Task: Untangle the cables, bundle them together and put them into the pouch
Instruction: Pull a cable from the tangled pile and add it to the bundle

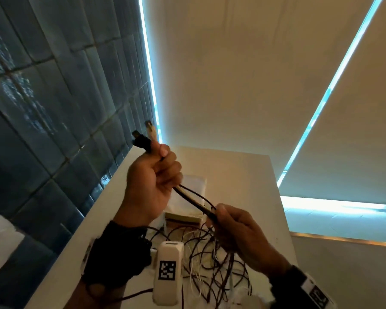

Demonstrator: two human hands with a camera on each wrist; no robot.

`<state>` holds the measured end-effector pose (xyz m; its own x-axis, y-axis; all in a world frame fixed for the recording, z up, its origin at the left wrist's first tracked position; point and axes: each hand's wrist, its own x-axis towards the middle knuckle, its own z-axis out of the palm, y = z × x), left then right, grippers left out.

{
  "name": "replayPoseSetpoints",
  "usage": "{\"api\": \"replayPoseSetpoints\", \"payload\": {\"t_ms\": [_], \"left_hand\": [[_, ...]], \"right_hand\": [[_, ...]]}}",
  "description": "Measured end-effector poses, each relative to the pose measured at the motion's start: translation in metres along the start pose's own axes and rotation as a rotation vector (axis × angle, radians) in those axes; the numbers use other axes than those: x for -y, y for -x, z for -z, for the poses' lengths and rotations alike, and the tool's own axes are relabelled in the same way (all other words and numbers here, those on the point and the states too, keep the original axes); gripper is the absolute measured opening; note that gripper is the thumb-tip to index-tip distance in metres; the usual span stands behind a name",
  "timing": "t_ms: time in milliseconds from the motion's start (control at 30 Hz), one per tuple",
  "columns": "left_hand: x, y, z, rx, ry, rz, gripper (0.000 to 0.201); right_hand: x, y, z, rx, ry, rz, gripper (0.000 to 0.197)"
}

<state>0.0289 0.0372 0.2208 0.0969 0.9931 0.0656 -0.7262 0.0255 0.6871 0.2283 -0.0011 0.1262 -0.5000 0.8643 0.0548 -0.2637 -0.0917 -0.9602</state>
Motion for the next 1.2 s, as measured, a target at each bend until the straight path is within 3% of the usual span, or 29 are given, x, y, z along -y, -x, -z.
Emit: {"api": "replayPoseSetpoints", "payload": {"t_ms": [133,267,367,467,533,667,700,833,933,1200], "left_hand": [[-0.027,-0.003,0.006,-0.027,-0.038,-0.09,0.039],[-0.014,-0.001,0.008,-0.07,-0.077,-0.027,0.034],[0.016,0.003,0.01,-0.112,-0.099,0.086,0.036],[0.037,0.008,0.013,-0.14,-0.089,0.193,0.039],[0.04,0.009,0.014,-0.142,-0.062,0.23,0.039],[0.034,0.008,0.016,-0.134,-0.056,0.239,0.04],[0.033,0.008,0.016,-0.13,-0.06,0.239,0.04],[0.029,0.007,0.022,-0.129,-0.045,0.245,0.039],[0.026,0.006,0.029,-0.145,-0.037,0.24,0.033],[0.034,0.003,0.041,-0.171,-0.073,0.23,0.029]], "right_hand": [[-0.021,0.034,0.038,-0.109,0.0,-0.236,0.055],[-0.047,0.056,0.061,-0.123,0.157,-0.449,0.057],[-0.062,0.056,0.072,-0.038,0.338,-0.641,0.058],[-0.066,0.039,0.084,0.182,0.603,-0.822,0.043],[-0.075,0.022,0.094,0.179,0.773,-0.834,0.027],[-0.115,-0.021,0.135,-0.433,0.942,-0.713,0.028],[-0.125,-0.031,0.145,-0.507,0.961,-0.74,0.026],[-0.168,-0.056,0.171,-0.467,1.108,-0.918,0.044],[-0.181,-0.062,0.167,-0.424,1.158,-0.958,0.049],[-0.193,-0.061,0.165,-0.408,1.149,-0.899,0.024]]}}
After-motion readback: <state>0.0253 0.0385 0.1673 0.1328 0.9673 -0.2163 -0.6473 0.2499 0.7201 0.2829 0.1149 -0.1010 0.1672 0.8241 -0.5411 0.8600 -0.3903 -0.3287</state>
